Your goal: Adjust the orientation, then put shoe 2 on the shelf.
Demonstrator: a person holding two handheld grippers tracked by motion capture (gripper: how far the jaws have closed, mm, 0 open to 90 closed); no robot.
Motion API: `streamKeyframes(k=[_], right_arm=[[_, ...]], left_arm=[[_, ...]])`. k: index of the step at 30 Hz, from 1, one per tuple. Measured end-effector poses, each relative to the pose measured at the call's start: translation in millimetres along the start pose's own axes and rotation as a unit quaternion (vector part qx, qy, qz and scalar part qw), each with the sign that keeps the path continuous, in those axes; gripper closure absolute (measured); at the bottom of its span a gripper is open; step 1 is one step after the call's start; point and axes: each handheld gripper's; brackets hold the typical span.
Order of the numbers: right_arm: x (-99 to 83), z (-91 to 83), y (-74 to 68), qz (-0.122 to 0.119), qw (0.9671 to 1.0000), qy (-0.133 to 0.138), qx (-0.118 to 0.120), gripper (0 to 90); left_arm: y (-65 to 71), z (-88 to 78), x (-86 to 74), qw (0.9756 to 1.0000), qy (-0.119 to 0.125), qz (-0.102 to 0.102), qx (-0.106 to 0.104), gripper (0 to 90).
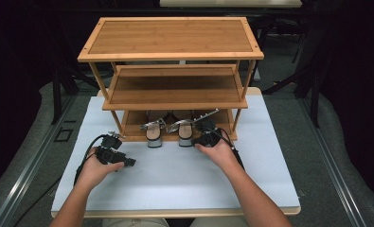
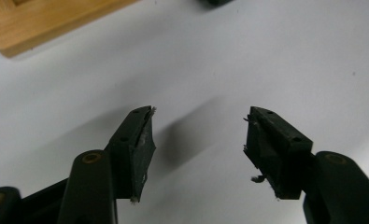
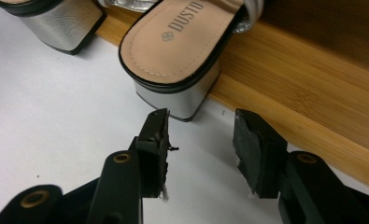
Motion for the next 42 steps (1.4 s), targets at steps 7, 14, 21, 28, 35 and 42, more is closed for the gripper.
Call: streamKeyframes(k=[7,14,21,28,35,42], right_arm=[[0.5,5.1,3.3,0.005,0.9999,0.004,-0.009,55.7],[2.9,10.0,-2.4,0.003,1.0,0.003,-0.003,55.5],[5.2,13.2,-4.8,0.001,1.0,0.002,0.001,55.5],[5.8,15.3,-8.5,0.001,1.0,0.003,0.005,55.9],[7.6,17.0,-15.6,0.0,0.9996,0.013,0.023,54.7],[9.1,18.3,-17.9,0.0,0.9997,0.007,0.024,54.8]], left_arm=[[-1.1,8.1,16.0,0.9999,0.007,-0.009,-0.001,47.4],[7.8,17.9,38.8,0.9999,0.015,0.004,-0.006,48.3],[13.5,25.5,52.6,0.9997,0.022,0.006,-0.004,47.4],[16.7,31.8,61.8,0.9992,0.039,-0.001,-0.003,49.4],[22.5,35.0,71.1,0.9995,0.03,0.006,-0.009,49.5],[26.7,36.0,75.6,0.9997,0.022,0.005,-0.004,49.1]])
Point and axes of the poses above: each handheld gripper's, and its own axes: z roughly forward along the jaws, x roughly out of its top, y roughly to its right, and after that the axes turned 6 degrees about x, right-handed
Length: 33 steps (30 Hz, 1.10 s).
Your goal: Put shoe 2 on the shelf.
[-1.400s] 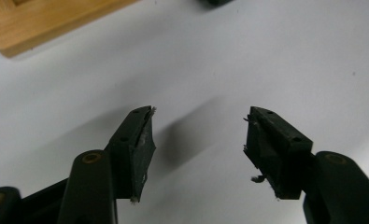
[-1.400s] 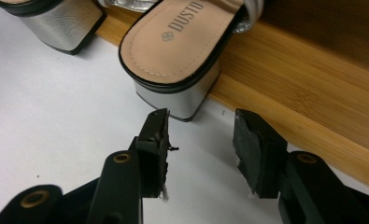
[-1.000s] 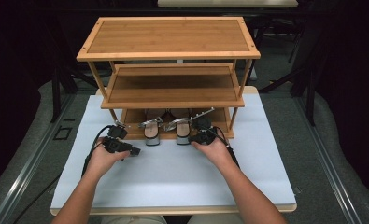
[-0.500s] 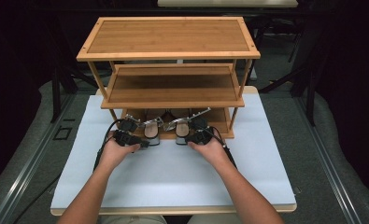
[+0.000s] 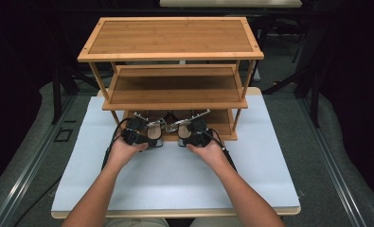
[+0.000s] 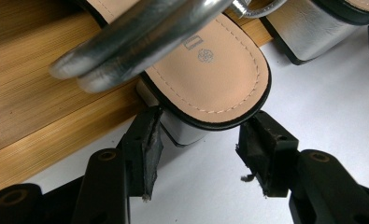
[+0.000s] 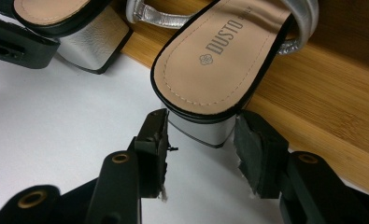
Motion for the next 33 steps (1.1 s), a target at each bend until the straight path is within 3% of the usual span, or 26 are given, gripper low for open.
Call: streamKeyframes(k=[11,33], right_arm=[[1.9,5.8,-10.7,-0.01,0.9999,0.003,0.004,55.0],[1.7,1.2,-6.9,-0.01,0.9999,0.001,0.011,53.9]], left_arm=[[0.1,0.1,-0.1,1.0,0.0,0.001,0.0,49.1],[-3.0,-4.5,-3.2,0.9999,0.008,-0.002,-0.006,47.2]])
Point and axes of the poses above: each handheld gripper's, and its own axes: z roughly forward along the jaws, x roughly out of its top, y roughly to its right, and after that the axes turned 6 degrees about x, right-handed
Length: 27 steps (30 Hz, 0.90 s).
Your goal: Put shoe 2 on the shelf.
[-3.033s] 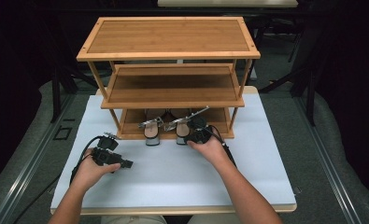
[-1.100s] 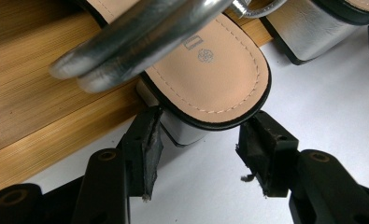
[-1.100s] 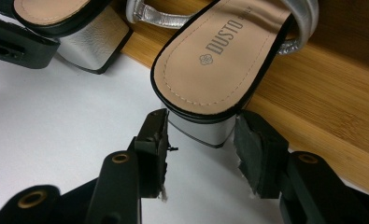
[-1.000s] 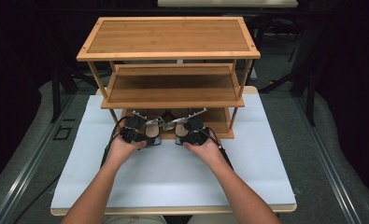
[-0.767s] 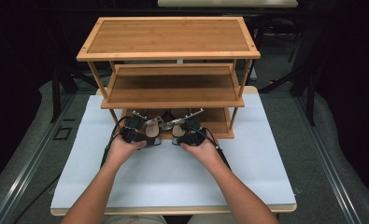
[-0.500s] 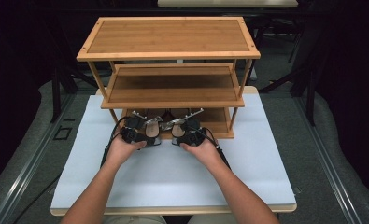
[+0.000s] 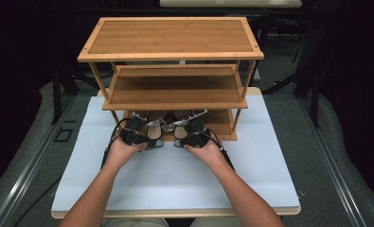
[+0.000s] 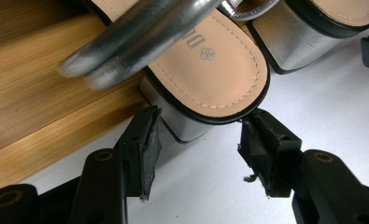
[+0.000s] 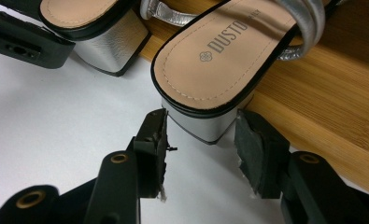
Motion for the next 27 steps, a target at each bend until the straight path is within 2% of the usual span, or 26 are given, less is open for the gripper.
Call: streamKeyframes(k=[8,16,27], right_arm=[[-1.2,-2.6,-1.5,-0.004,1.0,-0.004,-0.005,53.5],[-3.6,-9.1,-1.4,-0.004,1.0,0.004,-0.004,52.2],[-6.8,-22.0,-0.3,-0.009,0.9999,0.012,-0.007,51.2]], left_arm=[[0.3,-5.0,-1.3,1.0,0.005,-0.001,-0.001,45.6],[2.5,-16.0,-1.9,0.9999,0.011,0.0,0.003,43.6],[4.1,-29.4,-2.6,0.9998,0.012,0.003,-0.014,41.4]])
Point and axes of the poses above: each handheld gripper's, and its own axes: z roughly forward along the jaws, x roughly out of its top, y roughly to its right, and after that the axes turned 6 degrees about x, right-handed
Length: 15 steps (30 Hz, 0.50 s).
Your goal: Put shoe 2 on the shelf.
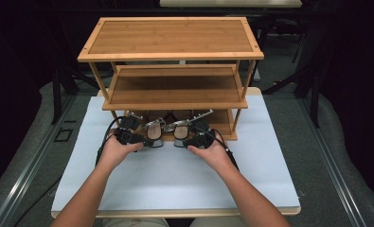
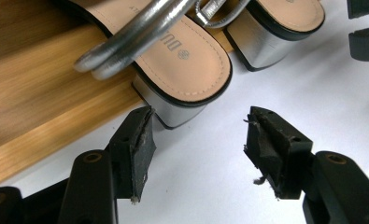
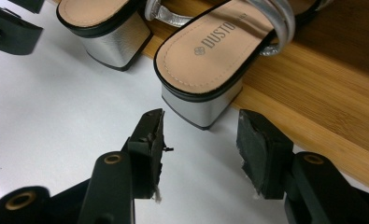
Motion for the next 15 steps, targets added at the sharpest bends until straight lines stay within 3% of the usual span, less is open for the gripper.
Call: streamKeyframes(k=[4,15], right_arm=[[-3.5,-6.5,0.9,-0.005,1.0,-0.002,-0.002,50.8],[-17.6,-34.3,7.2,-0.009,0.9999,0.005,-0.004,49.3]], left_arm=[[0.1,-6.2,-2.0,0.9999,-0.007,0.007,0.006,40.7],[-7.6,-37.5,-13.2,1.0,0.001,0.008,0.002,37.1]])
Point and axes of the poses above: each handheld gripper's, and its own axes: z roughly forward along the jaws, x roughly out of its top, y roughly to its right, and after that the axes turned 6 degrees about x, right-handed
